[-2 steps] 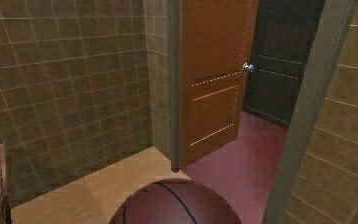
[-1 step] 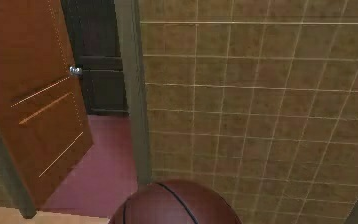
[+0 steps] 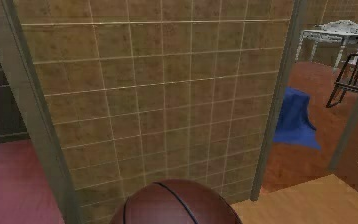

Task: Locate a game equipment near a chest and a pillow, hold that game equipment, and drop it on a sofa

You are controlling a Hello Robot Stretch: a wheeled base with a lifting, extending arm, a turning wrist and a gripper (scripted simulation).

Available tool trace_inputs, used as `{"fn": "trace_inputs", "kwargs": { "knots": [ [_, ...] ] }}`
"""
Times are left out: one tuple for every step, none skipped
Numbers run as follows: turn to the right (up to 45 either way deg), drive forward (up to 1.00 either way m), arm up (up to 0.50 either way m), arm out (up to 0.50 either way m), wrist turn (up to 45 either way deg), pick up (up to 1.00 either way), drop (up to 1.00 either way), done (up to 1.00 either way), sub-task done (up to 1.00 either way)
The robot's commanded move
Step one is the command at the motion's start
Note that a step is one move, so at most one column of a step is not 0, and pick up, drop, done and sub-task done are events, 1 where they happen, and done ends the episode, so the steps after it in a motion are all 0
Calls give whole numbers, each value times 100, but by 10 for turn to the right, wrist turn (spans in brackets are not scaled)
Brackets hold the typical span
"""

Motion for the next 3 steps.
{"fn": "trace_inputs", "kwargs": {
  "knots": [
    [0,5,0,0,0,0,0,0,0],
    [-450,0,0,0,0,0,0,0,0],
    [-60,0,0,0,0,0,0,0,0]
  ]
}}
